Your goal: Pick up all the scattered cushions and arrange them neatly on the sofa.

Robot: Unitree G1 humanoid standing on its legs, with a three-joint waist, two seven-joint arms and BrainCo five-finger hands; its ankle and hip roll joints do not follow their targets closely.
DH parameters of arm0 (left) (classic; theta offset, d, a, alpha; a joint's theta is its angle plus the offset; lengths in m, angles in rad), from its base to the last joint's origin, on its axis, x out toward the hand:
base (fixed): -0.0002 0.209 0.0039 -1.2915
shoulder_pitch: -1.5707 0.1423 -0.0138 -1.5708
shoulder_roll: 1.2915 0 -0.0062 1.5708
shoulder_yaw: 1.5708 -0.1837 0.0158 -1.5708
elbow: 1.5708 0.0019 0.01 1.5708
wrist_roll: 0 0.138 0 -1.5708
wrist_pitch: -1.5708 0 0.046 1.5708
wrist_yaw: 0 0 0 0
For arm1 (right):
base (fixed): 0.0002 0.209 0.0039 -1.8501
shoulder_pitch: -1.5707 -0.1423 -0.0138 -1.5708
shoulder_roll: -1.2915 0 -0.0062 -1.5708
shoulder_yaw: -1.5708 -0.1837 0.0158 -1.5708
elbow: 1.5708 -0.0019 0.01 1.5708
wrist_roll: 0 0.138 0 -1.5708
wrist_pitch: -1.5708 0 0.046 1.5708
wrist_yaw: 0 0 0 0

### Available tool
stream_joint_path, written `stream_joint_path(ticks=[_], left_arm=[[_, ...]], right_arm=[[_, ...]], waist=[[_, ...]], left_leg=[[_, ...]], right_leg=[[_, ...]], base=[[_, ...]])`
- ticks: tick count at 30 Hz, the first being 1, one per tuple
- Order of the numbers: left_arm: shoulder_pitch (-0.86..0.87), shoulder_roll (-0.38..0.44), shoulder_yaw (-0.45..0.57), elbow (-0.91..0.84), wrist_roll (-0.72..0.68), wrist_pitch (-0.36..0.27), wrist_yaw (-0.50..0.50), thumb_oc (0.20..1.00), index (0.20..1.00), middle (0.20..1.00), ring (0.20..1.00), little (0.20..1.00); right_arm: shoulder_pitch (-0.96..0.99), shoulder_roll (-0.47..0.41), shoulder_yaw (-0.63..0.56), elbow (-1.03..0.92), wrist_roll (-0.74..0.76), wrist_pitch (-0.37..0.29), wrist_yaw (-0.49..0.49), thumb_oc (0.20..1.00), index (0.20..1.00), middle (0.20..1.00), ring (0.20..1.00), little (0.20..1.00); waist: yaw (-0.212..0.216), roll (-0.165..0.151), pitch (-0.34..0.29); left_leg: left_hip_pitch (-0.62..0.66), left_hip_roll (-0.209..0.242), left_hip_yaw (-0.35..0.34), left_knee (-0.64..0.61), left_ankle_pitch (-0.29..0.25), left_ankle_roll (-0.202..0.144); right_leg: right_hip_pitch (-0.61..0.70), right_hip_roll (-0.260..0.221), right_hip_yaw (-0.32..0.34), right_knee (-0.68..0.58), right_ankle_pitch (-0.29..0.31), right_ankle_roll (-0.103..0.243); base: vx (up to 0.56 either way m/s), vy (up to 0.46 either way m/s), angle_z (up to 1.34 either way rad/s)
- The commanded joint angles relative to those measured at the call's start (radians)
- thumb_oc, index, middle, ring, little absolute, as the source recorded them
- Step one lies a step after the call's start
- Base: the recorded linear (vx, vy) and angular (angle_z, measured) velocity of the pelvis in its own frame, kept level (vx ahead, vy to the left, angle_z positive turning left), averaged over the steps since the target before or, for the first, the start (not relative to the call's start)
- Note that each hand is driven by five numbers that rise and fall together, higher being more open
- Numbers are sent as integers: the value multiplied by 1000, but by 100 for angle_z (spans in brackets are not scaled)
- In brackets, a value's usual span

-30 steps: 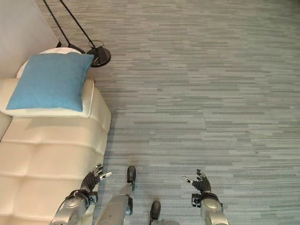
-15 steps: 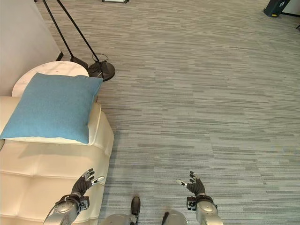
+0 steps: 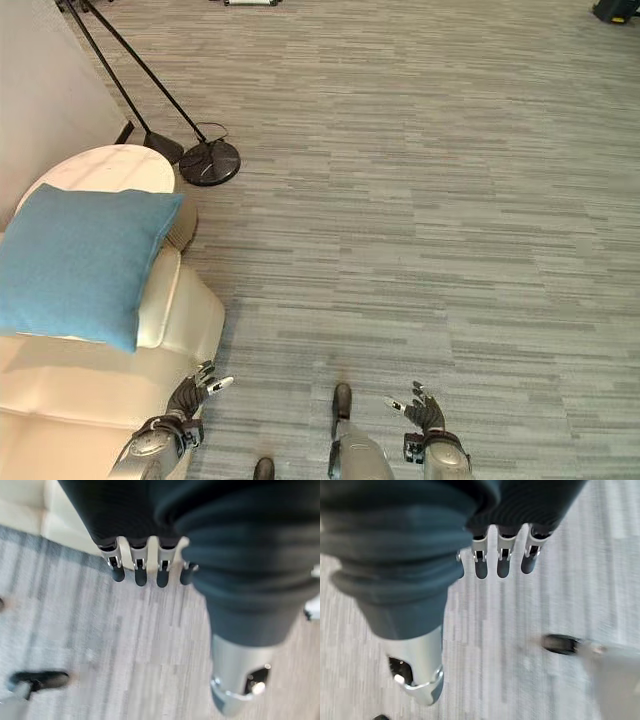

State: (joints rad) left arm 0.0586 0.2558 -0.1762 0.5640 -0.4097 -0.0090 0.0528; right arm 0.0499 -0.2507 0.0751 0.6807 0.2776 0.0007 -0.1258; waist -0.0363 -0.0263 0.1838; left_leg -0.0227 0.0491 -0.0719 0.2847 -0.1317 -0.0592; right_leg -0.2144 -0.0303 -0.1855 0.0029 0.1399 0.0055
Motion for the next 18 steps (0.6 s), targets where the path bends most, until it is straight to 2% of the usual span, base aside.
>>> stream_joint_path(ticks=[1, 4, 5, 6, 7, 8, 10, 11, 13, 15, 16, 18], left_arm=[[-7, 28, -8, -64, -23, -34, -11, 1000, 1000, 1000, 1000, 1000], [-4, 25, -7, -46, -11, -30, -12, 1000, 1000, 1000, 1000, 1000], [-4, 25, -8, -46, -11, -30, -12, 1000, 1000, 1000, 1000, 1000], [0, 23, -1, -40, -9, -29, -11, 1000, 1000, 1000, 1000, 1000], [15, 18, 7, -31, -4, -26, -12, 1000, 1000, 1000, 1000, 1000], [20, 16, 10, -25, -2, -26, -11, 1000, 1000, 1000, 1000, 1000], [37, 11, 11, -22, 2, -25, -10, 1000, 1000, 1000, 1000, 1000], [43, 12, 16, -16, 5, -25, -7, 1000, 1000, 1000, 1000, 1000], [50, 13, 20, -9, 11, -24, -3, 1000, 1000, 1000, 1000, 1000], [55, 13, 26, -2, 11, -25, -1, 1000, 1000, 1000, 1000, 1000], [77, 11, 44, 10, 7, -23, -2, 1000, 1000, 1000, 1000, 1000], [89, 8, 58, 33, 11, -22, -2, 1000, 1000, 1000, 1000, 1000]], right_arm=[[6, -45, 13, -71, 29, -37, 5, 1000, 1000, 1000, 1000, 1000], [6, -53, 12, -67, 24, -34, -1, 1000, 1000, 1000, 1000, 1000], [6, -53, 12, -67, 24, -34, -1, 1000, 1000, 1000, 1000, 1000], [6, -55, 9, -66, 23, -33, -1, 1000, 1000, 1000, 1000, 1000], [8, -63, 7, -64, 14, -33, -4, 1000, 1000, 1000, 1000, 1000], [9, -66, 7, -63, 11, -32, -6, 1000, 1000, 1000, 1000, 1000], [11, -70, 8, -58, 5, -33, -19, 1000, 1000, 1000, 1000, 1000], [11, -71, 8, -57, -2, -33, -27, 1000, 1000, 1000, 1000, 1000], [13, -71, 11, -55, -13, -29, -36, 1000, 1000, 1000, 1000, 1000], [13, -69, 15, -50, -17, -27, -38, 1000, 1000, 1000, 1000, 1000], [10, -60, 27, -49, -35, -20, -29, 1000, 1000, 1000, 1000, 1000], [4, -48, 34, -43, -48, -19, -26, 1000, 1000, 1000, 1000, 1000]], waist=[[15, 0, -3], [35, -10, 4], [36, -8, 6], [43, -11, 6], [55, -3, 1], [59, 2, 0], [77, 24, 4], [87, 32, 3], [98, 38, 4], [104, 36, 3], [118, 52, -22], [130, 39, -50]], left_leg=[[-72, -46, 59, 188, 111, 3], [-160, -38, 116, 200, 85, 20], [-159, -36, 116, 204, 81, 20], [-179, -37, 138, 165, 56, 30], [-194, -31, 168, 55, 40, 34], [-208, -23, 183, -1, 62, 32], [-234, -1, 226, -147, 170, 14], [-258, 14, 254, -203, 189, -3], [-277, 22, 307, -283, 224, -12], [-274, 20, 322, -298, 240, -14], [-253, 30, 332, -320, 284, 5], [-242, 15, 324, -302, 273, 19]], right_leg=[[59, -31, 29, 23, -112, 55], [109, -46, 13, 16, -150, 46], [111, -44, 13, 17, -152, 47], [127, -49, 9, 13, -164, 50], [150, -54, -8, 5, -184, 59], [166, -52, -16, -2, -191, 61], [215, -36, -41, -23, -214, 61], [243, -29, -54, -31, -237, 68], [272, -28, -76, -32, -255, 72], [288, -32, -83, -27, -267, 75], [306, -24, -100, -15, -264, 82], [323, -45, -100, -4, -271, 91]], base=[[231, -162, 1], [214, -81, 7], [210, -31, 24], [282, 17, 19], [352, 30, 16], [337, 61, 18], [308, 52, 28], [322, 47, 43], [258, 64, 39], [202, 109, 43], [258, 183, 27], [341, 207, 5]])
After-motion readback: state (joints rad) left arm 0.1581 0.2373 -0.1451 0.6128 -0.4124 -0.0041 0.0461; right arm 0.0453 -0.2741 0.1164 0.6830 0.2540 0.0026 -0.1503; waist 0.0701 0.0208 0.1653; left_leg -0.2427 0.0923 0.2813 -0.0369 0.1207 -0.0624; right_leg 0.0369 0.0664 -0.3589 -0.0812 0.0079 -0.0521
